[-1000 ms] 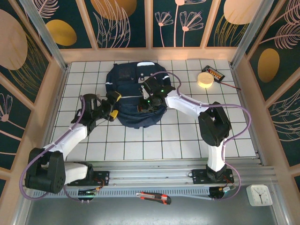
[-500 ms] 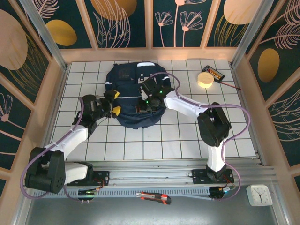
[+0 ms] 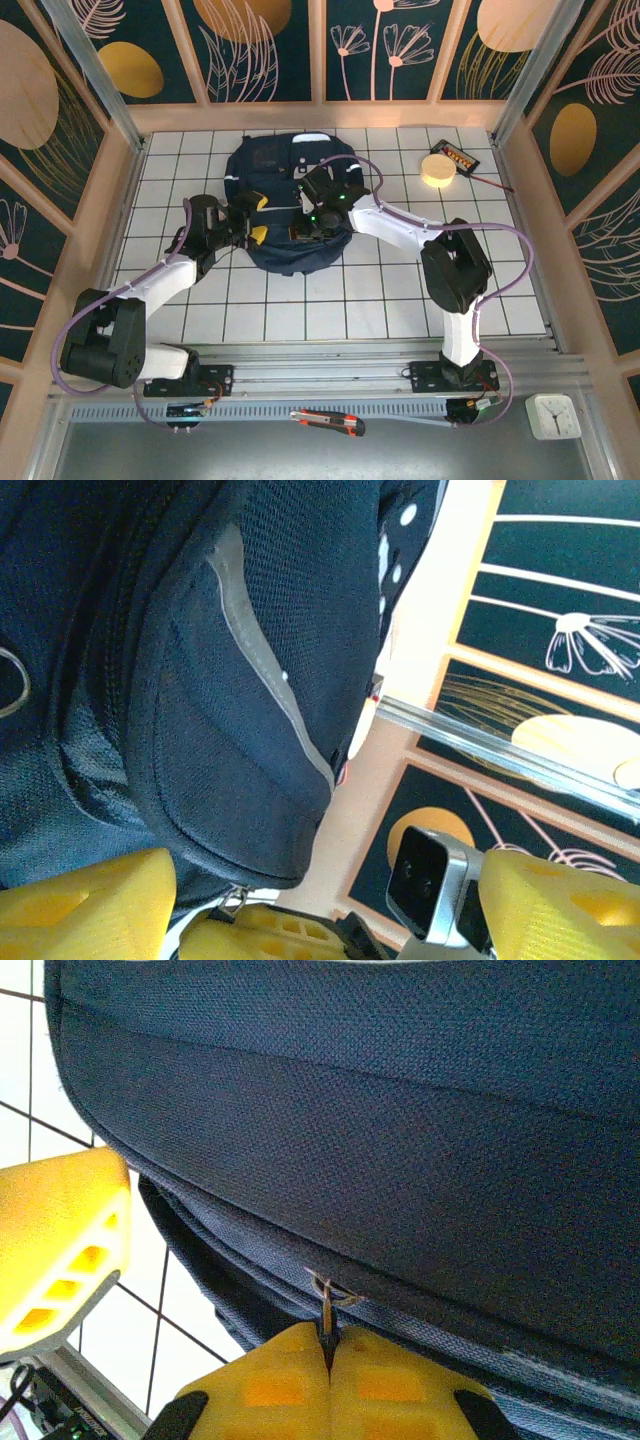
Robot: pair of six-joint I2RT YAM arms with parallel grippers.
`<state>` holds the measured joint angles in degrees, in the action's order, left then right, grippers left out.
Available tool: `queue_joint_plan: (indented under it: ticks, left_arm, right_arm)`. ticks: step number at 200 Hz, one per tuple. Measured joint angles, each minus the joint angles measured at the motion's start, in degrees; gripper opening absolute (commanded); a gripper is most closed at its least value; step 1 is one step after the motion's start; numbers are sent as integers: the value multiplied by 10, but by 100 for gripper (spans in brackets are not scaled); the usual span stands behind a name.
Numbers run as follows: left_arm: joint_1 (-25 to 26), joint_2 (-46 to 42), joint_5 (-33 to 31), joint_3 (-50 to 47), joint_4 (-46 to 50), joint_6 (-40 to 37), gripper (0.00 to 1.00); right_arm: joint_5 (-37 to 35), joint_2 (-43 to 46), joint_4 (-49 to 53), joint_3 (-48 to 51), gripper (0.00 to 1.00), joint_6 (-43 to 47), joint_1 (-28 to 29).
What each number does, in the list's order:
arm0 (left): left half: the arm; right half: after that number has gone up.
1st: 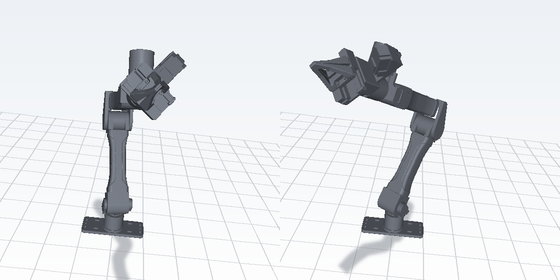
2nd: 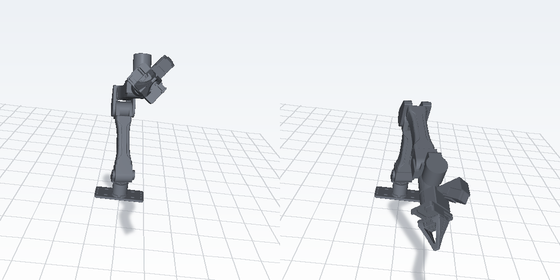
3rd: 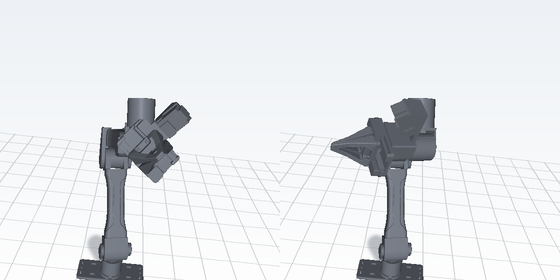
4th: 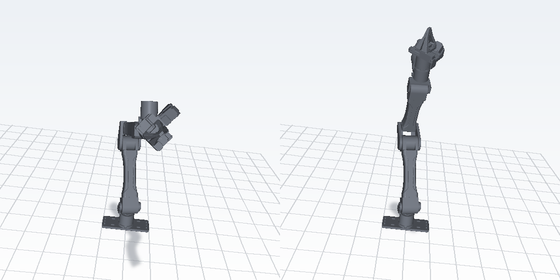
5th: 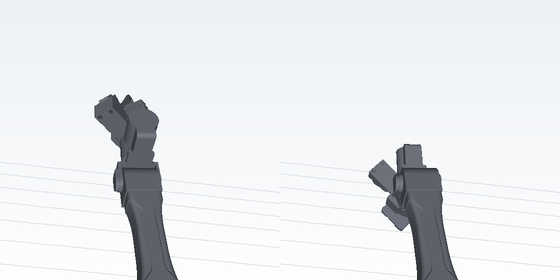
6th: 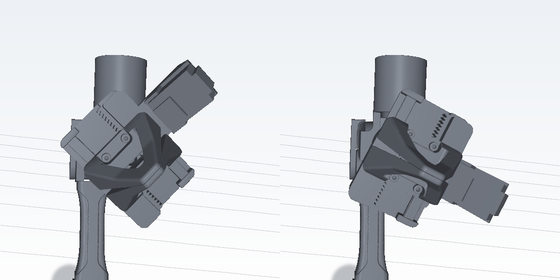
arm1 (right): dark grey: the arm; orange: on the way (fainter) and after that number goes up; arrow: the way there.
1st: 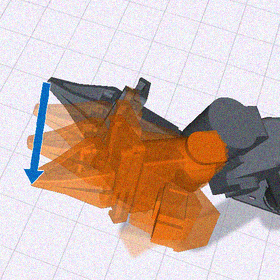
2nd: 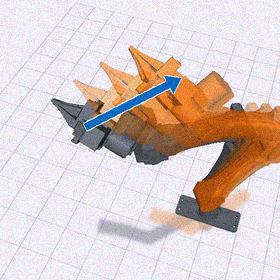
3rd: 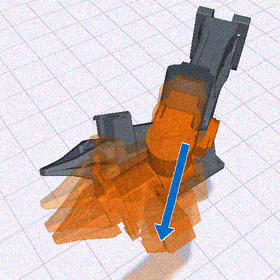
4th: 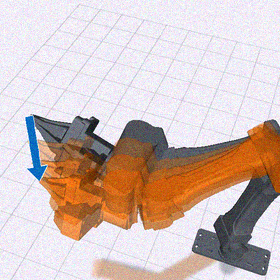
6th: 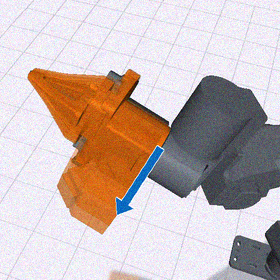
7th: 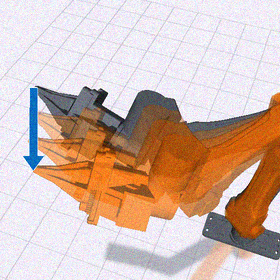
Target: Pack the student bag
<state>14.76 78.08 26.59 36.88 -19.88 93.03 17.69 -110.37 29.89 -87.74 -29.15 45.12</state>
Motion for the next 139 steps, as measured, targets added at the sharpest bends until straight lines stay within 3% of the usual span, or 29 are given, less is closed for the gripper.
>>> queue_joint_plan:
  ticks: [71, 139]
  left_arm:
    - [6, 37, 2, 19, 13, -17, 76]
    - [8, 68, 6, 5, 5, -26, 42]
  right_arm:
    - [0, -5, 2, -4, 0, 0, 0]
    - [-1, -5, 3, -4, 0, 0, 1]
